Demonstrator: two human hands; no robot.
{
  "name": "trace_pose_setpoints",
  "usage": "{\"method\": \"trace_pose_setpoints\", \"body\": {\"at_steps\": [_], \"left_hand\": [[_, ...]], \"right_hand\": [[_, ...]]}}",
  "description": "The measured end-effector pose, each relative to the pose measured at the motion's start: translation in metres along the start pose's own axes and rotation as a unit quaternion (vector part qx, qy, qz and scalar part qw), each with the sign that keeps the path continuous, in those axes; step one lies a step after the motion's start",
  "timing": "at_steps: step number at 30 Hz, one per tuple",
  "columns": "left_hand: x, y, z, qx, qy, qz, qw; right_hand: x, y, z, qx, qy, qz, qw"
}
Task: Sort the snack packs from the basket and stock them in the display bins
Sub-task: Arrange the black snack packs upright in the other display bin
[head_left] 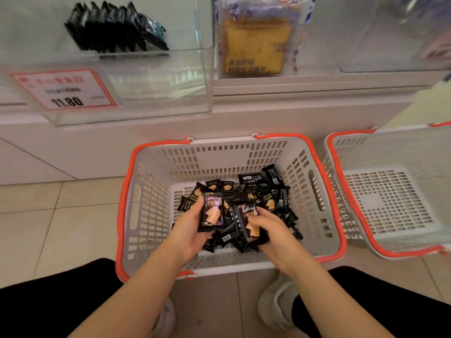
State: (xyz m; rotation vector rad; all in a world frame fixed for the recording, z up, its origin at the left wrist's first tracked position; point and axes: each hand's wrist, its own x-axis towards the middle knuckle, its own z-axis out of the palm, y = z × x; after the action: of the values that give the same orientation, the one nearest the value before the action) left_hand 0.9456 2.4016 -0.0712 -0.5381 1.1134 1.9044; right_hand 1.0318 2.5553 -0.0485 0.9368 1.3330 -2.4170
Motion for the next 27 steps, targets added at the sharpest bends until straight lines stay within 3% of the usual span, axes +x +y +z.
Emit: {"method": "trace_pose_setpoints", "body": {"at_steps": [4, 6, 12, 16, 19, 23, 27], "left_hand": [[-0.002, -0.011, 0.006, 0.081, 0.018, -0.006, 0.997], [0.001, -0.016, 0.005, 0.139, 0.038, 0.011, 0.989], [0.013, -0.025, 0.008, 0.147, 0.038, 0.016, 0.988], [0.032, -0.03, 0.013, 0.251, 0.059, 0.019, 0.966], [0.054, -0.036, 0.006, 0.348, 0.088, 0.005, 0.933], [0.083, -0.053, -0.009, 0.441, 0.119, -0.016, 0.889], [0.108, -0.073, -0.007, 0.582, 0.102, -0.02, 0.806]], "right_hand": [[-0.001, 0.014, 0.007, 0.048, -0.002, -0.006, 0.999], [0.002, 0.02, 0.01, 0.01, 0.011, -0.013, 1.0], [0.021, 0.033, 0.005, -0.086, 0.037, 0.003, 0.996], [0.034, 0.035, -0.011, -0.136, 0.013, 0.049, 0.989], [0.042, 0.026, -0.028, -0.206, 0.037, 0.059, 0.976], [0.049, 0.017, -0.062, -0.219, 0.139, 0.063, 0.964], [0.053, 0.011, -0.092, -0.208, 0.209, 0.069, 0.953]]}}
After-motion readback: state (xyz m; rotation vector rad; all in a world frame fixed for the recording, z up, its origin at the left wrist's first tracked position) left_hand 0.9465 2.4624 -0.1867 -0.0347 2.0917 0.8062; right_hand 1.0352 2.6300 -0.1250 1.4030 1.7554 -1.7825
